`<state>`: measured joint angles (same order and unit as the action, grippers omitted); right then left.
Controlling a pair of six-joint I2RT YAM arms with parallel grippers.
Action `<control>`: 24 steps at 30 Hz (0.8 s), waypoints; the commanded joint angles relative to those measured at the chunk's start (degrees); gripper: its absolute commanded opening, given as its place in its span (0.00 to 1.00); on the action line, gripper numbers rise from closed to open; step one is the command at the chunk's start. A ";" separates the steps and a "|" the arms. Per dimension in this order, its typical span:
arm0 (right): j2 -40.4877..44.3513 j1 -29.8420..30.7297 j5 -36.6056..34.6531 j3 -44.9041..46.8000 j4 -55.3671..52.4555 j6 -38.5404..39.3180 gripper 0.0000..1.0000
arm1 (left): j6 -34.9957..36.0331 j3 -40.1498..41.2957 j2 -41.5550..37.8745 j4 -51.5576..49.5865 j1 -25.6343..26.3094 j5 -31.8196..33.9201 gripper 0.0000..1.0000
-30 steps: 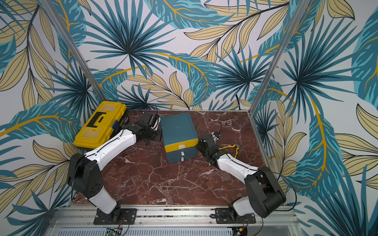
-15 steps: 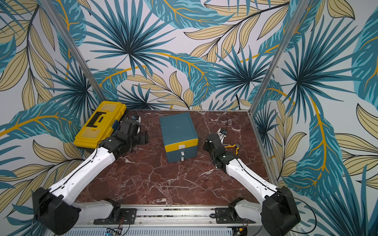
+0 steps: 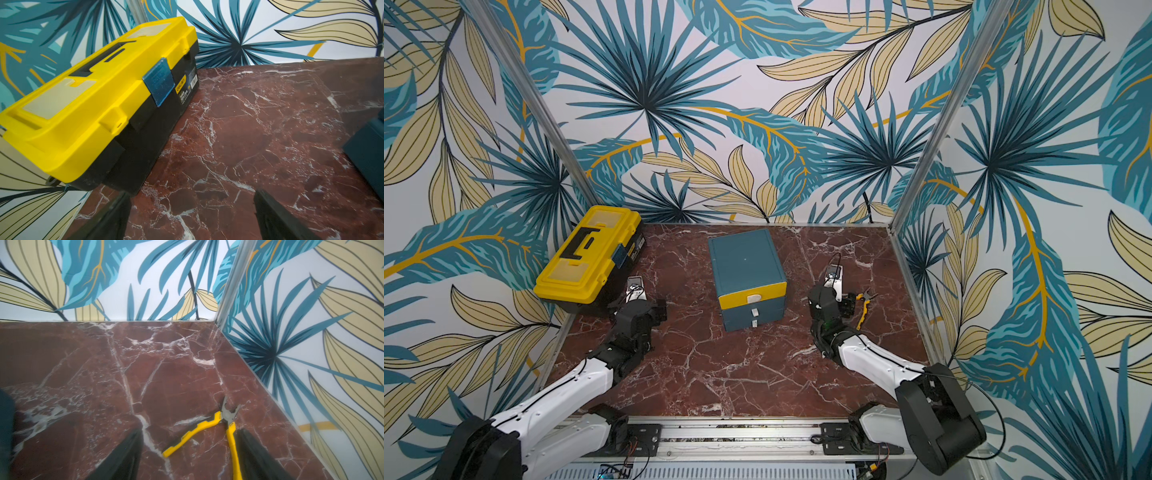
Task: Put the bluetooth earphones in the drawer according to color
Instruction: Reset both arms
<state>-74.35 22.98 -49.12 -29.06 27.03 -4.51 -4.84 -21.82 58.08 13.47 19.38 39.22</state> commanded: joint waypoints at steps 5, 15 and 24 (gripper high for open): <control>-5.46 -6.87 1.58 9.42 26.50 5.68 0.77 | 0.21 9.54 2.03 23.68 -13.87 -8.38 1.00; -10.28 -12.61 12.68 4.17 19.61 3.23 0.78 | 0.33 4.51 23.85 40.48 -19.33 -22.92 1.00; -10.98 -15.86 18.55 0.89 13.16 0.95 0.91 | 7.80 0.75 31.16 41.93 -14.89 -26.61 1.00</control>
<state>-84.90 7.31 -32.80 -28.32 42.70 -2.39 0.60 -18.70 88.16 50.74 4.38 13.41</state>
